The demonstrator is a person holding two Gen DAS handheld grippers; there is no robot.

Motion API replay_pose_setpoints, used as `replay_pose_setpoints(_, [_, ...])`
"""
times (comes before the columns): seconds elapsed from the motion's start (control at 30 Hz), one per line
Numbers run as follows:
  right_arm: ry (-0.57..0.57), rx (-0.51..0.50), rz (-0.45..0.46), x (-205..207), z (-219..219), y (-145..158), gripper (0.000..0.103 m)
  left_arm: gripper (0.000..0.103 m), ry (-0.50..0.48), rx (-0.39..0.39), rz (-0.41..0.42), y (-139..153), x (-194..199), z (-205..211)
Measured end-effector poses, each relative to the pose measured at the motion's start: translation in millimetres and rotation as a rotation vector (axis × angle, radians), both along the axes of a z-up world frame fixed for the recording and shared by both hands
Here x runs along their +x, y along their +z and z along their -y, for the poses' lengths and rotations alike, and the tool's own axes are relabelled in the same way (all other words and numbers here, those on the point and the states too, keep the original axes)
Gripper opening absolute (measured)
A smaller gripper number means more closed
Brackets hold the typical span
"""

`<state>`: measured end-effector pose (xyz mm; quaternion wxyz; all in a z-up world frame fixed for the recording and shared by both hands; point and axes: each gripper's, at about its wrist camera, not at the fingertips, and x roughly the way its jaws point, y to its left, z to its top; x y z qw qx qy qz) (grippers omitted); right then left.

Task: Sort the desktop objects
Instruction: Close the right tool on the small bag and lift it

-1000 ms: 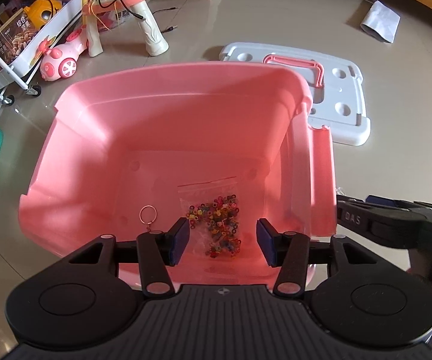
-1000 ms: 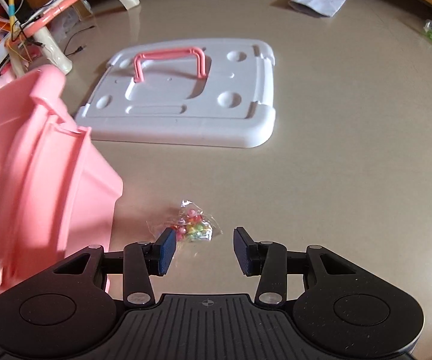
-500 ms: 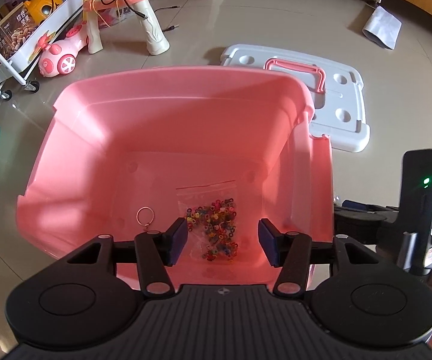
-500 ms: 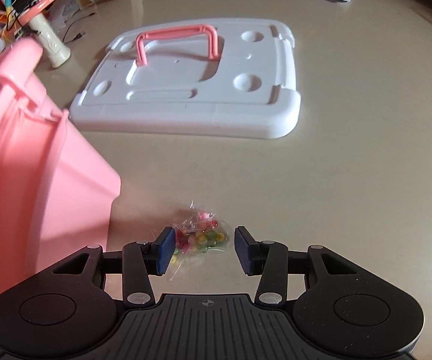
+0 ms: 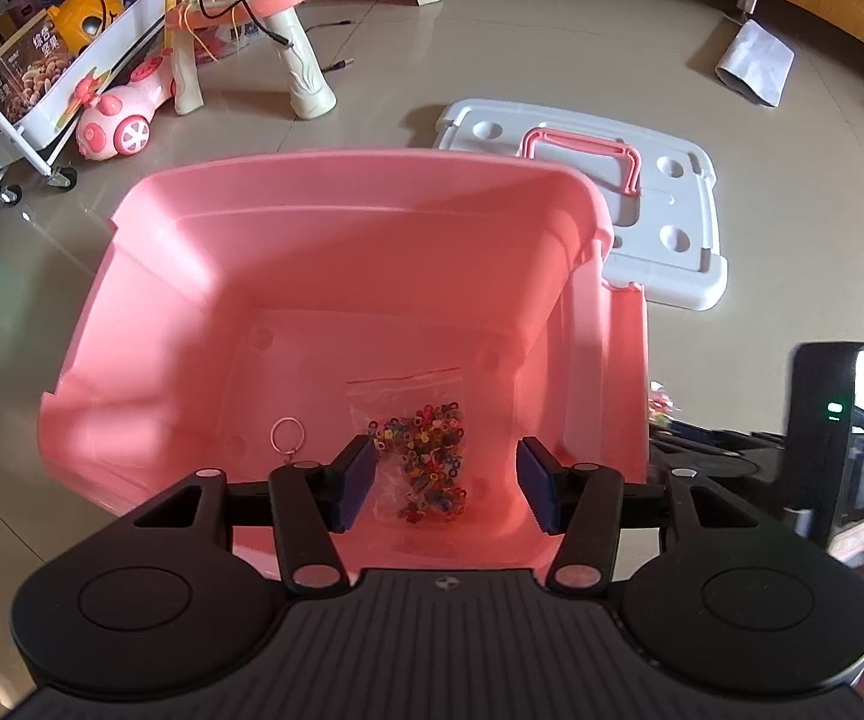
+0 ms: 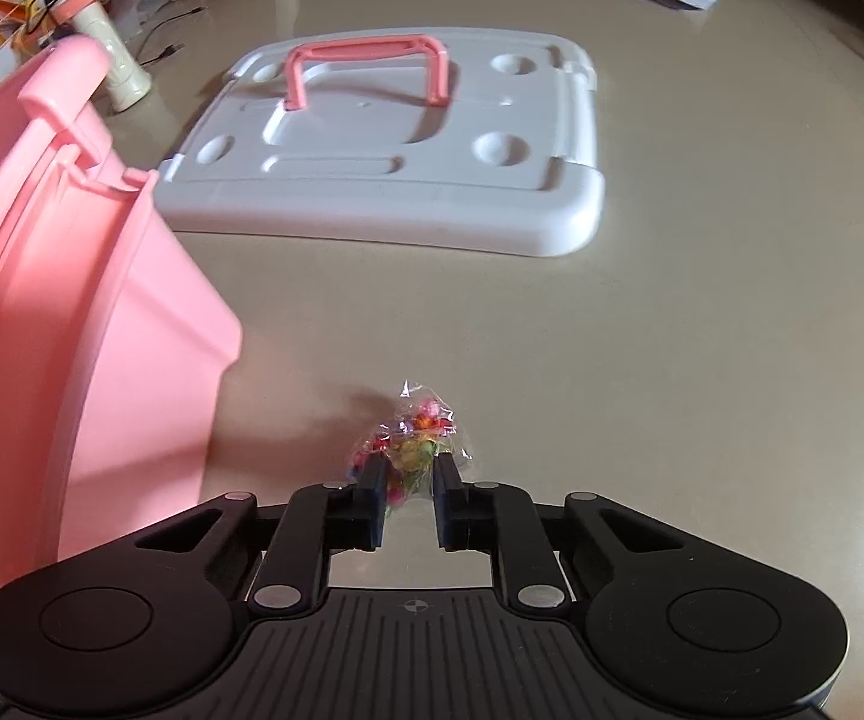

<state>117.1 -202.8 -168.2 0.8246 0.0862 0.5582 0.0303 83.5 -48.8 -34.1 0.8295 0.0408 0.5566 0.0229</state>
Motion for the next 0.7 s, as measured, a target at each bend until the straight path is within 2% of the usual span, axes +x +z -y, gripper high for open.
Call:
replay_pose_setpoints(0.17, [-0.071,0.028,0.056,-12.8,21.6,36.1,0.014,0.054,0.021,-0.012,0.014,11.4,-5.0,-11.1])
replay_pose_setpoints(0.23, [-0.08,0.041,0.1,-17.4,25.6,59.5,0.014,0.059,0.03,-0.008,0.029,18.2,-8.4,-17.0])
replay_pose_setpoints(0.37, [-0.077,0.068,0.188,-27.1,26.1,106.6,0.014,0.061,0.069,-0.004,0.057,32.5,-14.2,-33.7])
replay_pose_setpoints(0.53, [0.014,0.118,0.278,-30.5,-2.5,158.5,0.014,0.061,0.125,-0.003,0.076,46.4,-18.1,-62.5])
replay_pose_setpoints(0.7, [0.171,0.146,0.285,-29.7,-59.1,179.9,0.014,0.061,0.171,0.004,0.077,53.2,-23.6,-93.8])
